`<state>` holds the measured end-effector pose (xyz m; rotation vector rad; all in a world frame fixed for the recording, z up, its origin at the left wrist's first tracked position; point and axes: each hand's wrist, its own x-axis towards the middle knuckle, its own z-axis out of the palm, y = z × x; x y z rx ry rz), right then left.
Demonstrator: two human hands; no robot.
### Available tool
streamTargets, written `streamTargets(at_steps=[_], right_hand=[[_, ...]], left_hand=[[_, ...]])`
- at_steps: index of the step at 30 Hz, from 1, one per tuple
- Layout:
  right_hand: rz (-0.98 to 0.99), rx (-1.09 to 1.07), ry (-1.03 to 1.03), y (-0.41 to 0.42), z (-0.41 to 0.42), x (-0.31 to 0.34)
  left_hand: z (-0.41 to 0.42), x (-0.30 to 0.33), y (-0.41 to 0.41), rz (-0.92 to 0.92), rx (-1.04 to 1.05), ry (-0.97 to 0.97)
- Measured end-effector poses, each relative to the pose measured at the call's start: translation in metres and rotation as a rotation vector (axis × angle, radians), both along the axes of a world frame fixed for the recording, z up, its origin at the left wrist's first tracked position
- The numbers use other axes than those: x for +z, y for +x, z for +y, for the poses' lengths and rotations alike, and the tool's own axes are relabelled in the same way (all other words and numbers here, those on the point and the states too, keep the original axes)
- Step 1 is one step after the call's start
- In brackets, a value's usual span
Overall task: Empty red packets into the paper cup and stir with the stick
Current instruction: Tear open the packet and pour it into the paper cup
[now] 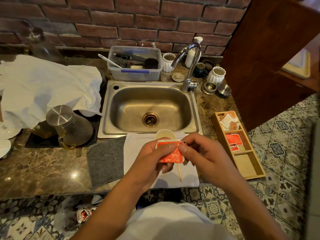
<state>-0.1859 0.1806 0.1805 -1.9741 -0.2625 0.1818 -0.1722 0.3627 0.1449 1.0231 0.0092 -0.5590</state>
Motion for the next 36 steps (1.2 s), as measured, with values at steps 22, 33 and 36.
streamTargets(at_steps=[22, 33, 36], right_hand=[[-0.134, 0.033, -0.102, 0.0, 0.0, -0.006], [-0.418, -0.114, -0.293, -0.003, 0.013, -0.018], [-0.504, -0.159, -0.328, -0.005, 0.014, -0.022]], left_hand=[[0.003, 0.001, 0.0, -0.117, 0.027, 0.137], [-0.009, -0.004, -0.003, 0.091, 0.183, 0.023], [-0.01, -0.003, -0.003, 0.102, 0.176, 0.023]])
